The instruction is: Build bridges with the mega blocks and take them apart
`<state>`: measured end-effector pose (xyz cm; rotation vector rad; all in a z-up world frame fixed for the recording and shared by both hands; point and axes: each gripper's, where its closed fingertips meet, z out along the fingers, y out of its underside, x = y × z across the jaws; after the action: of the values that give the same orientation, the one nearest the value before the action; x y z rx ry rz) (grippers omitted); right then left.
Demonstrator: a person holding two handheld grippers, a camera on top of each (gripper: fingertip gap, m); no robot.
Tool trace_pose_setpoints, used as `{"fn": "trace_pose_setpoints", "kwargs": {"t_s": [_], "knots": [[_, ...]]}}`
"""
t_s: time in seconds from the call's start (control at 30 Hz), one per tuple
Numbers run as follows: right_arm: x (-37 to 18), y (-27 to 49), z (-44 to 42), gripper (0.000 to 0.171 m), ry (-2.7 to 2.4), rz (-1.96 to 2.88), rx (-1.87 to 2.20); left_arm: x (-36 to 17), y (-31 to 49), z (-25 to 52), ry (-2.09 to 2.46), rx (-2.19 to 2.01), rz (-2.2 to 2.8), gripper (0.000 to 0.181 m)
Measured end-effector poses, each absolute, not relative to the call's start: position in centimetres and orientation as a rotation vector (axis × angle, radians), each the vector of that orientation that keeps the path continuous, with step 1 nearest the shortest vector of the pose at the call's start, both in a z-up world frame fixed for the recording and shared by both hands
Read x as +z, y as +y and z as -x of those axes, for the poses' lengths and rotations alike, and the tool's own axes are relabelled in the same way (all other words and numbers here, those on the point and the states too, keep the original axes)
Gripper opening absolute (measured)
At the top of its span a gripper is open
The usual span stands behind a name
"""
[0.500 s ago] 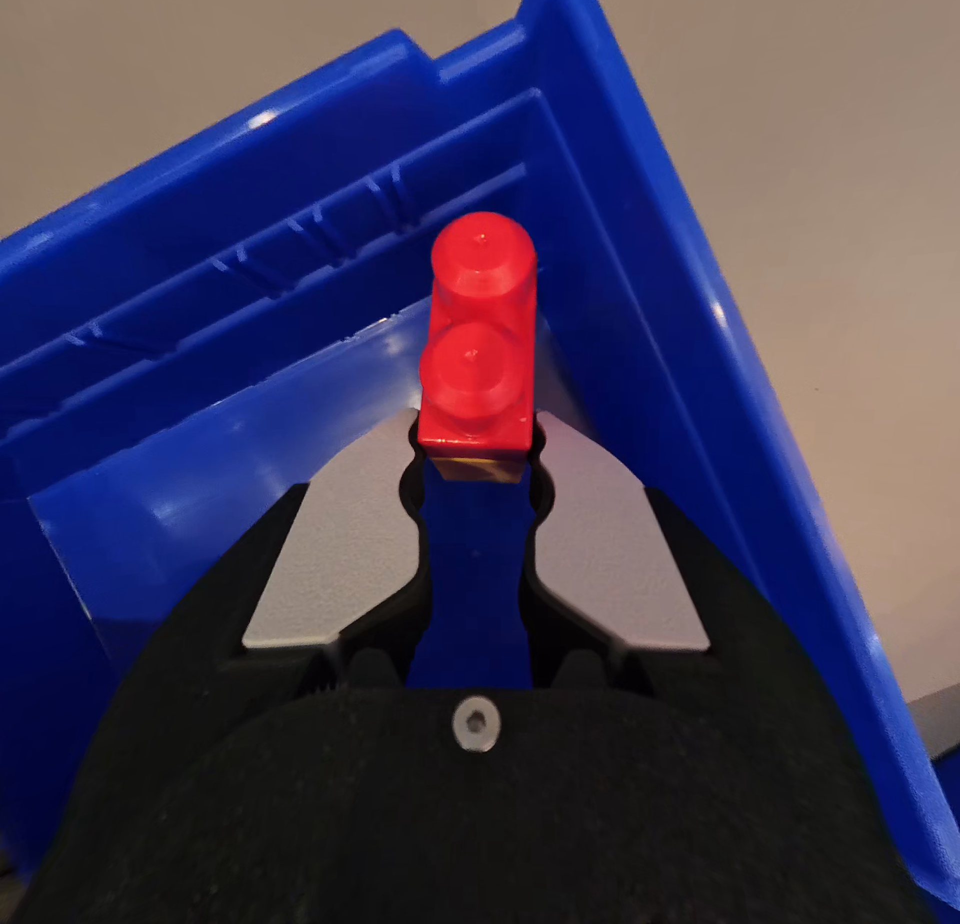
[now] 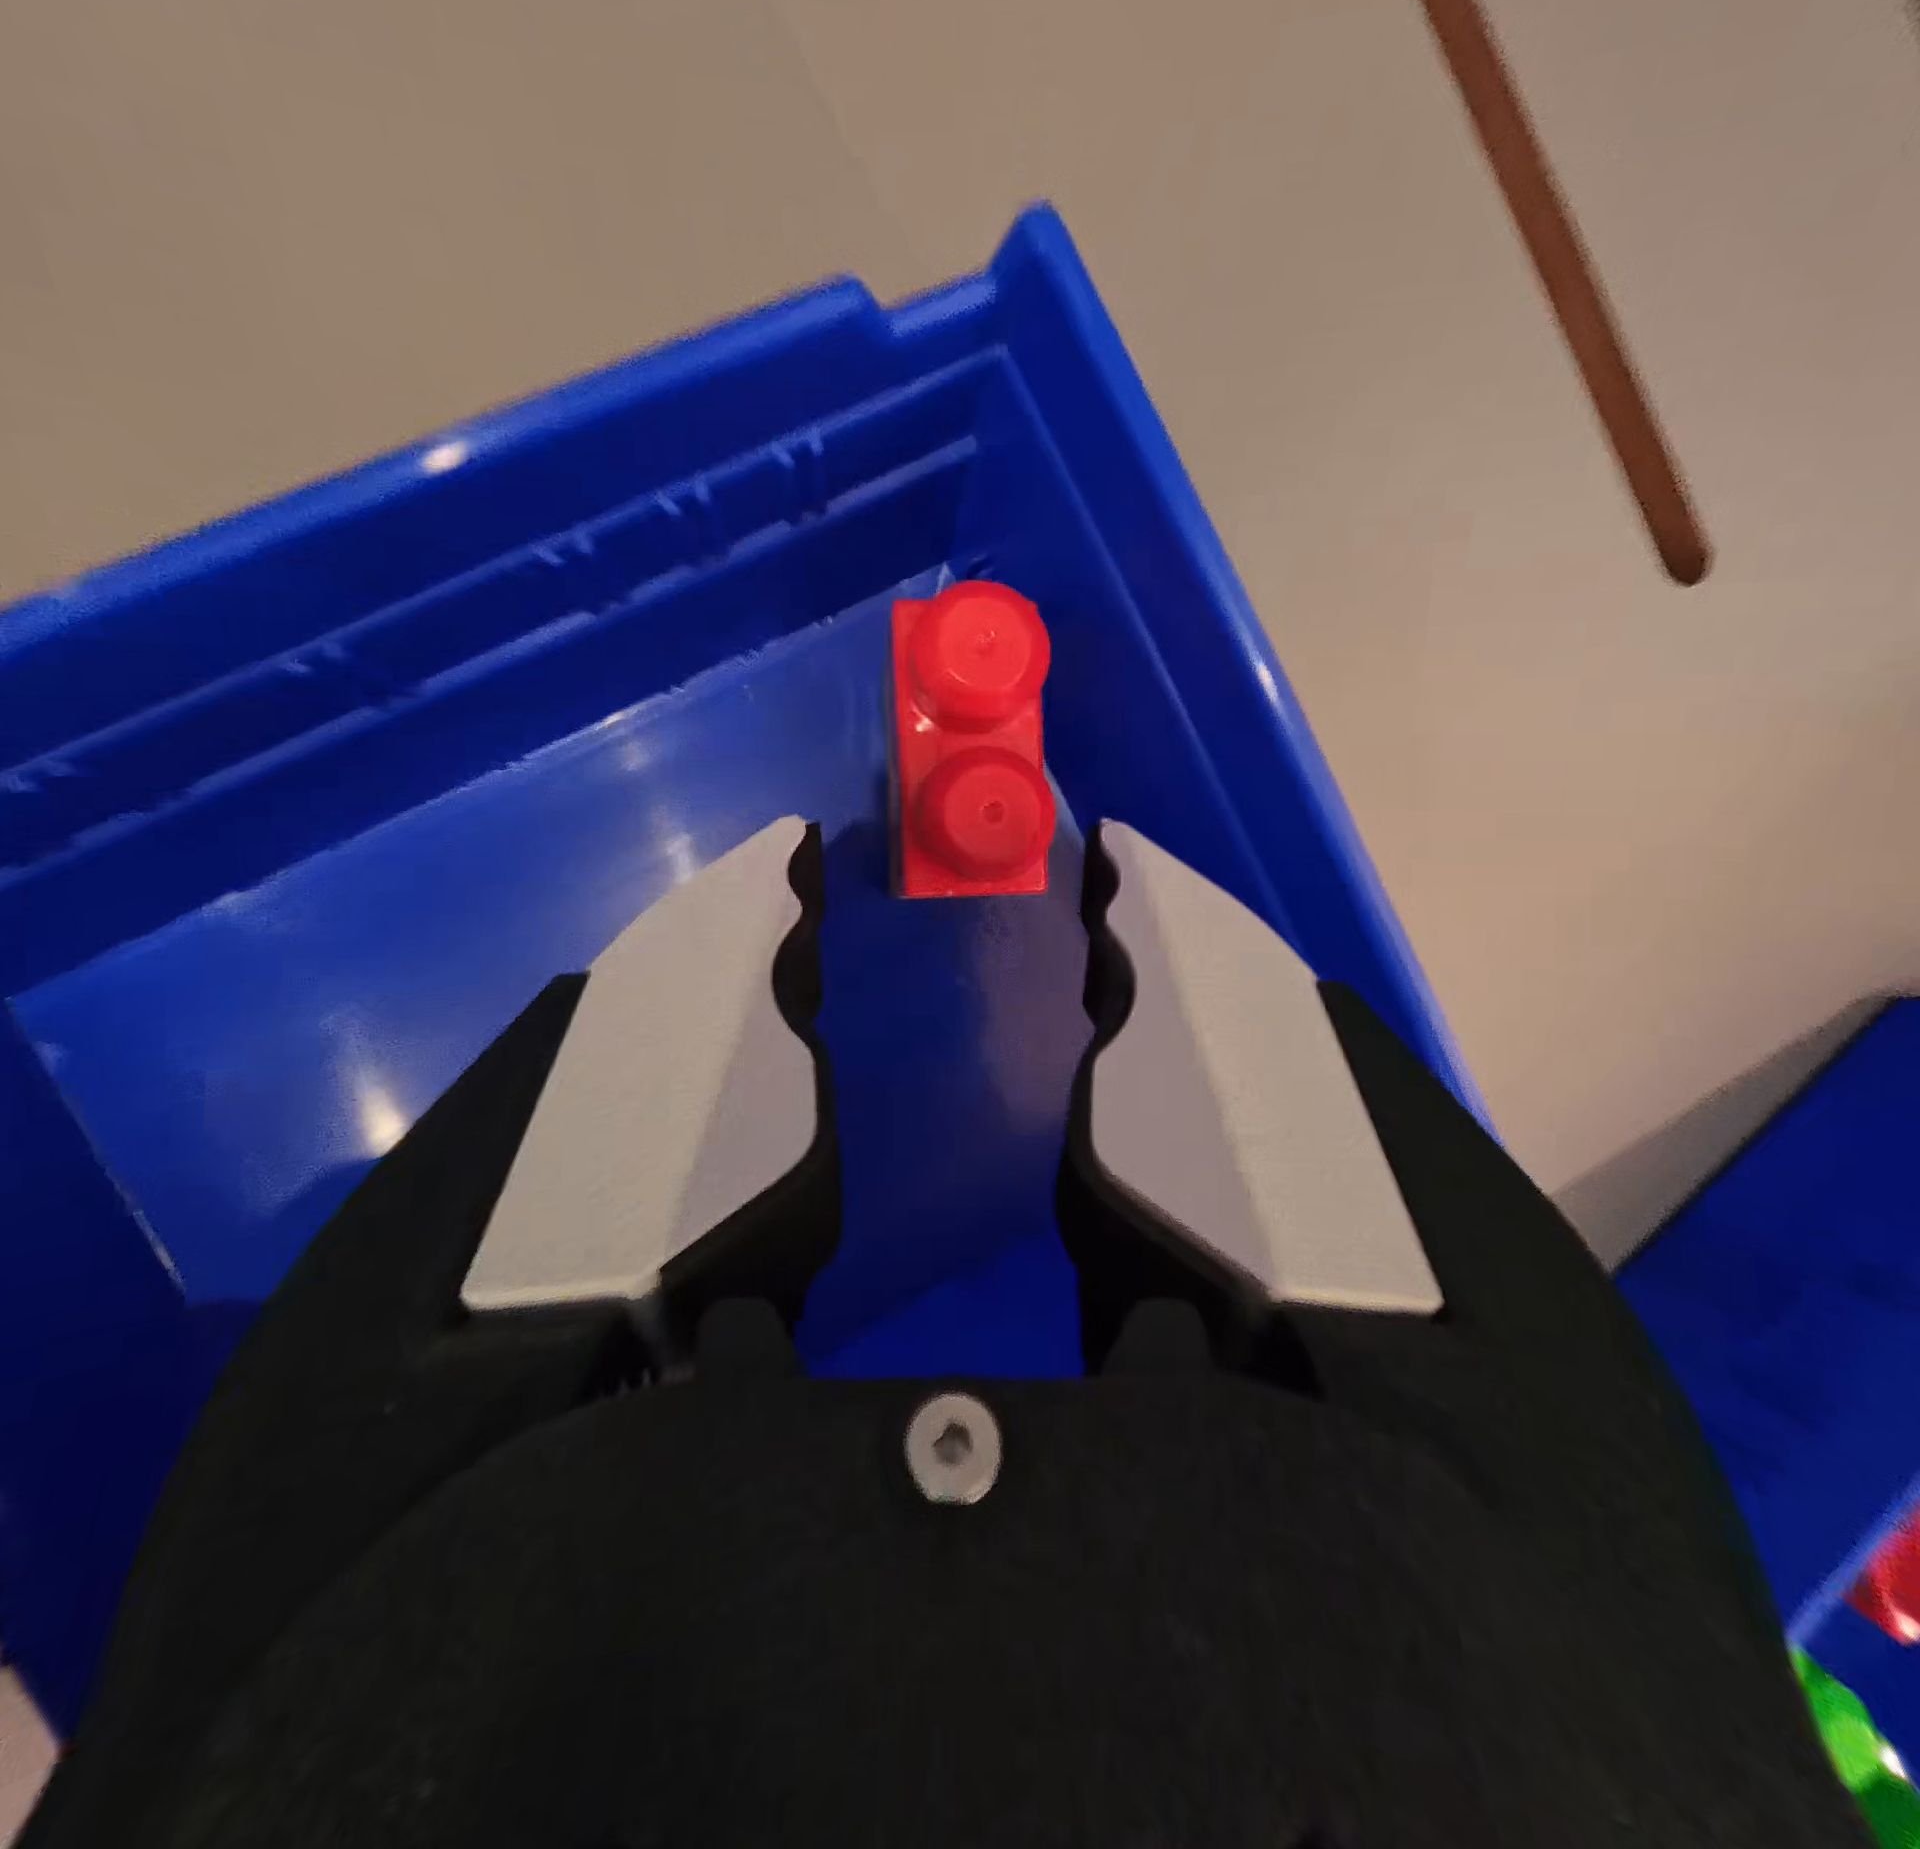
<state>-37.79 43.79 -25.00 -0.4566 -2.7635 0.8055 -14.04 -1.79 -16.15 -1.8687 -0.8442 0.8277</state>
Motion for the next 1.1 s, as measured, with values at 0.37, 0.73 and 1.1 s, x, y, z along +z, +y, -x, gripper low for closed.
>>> {"fn": "trace_pose_setpoints", "kwargs": {"t_s": [0.37,0.73,1.1], "knots": [[-9.8,31.8,28.5,0.064,-2.32,0.224,1.548,-16.1,-11.8,12.7,-1.01,0.954,1.696,0.062],[-6.8,12.9,22.2,0.045,-2.052,0.123,2.352,-17.0,-36.7,7.8,-1.425,1.188,1.718,0.055],[-10.6,5.6,19.3,0.039,-2.287,0.144,2.421,-22.1,-45.5,14.8,-1.014,0.991,2.589,0.05]]}}
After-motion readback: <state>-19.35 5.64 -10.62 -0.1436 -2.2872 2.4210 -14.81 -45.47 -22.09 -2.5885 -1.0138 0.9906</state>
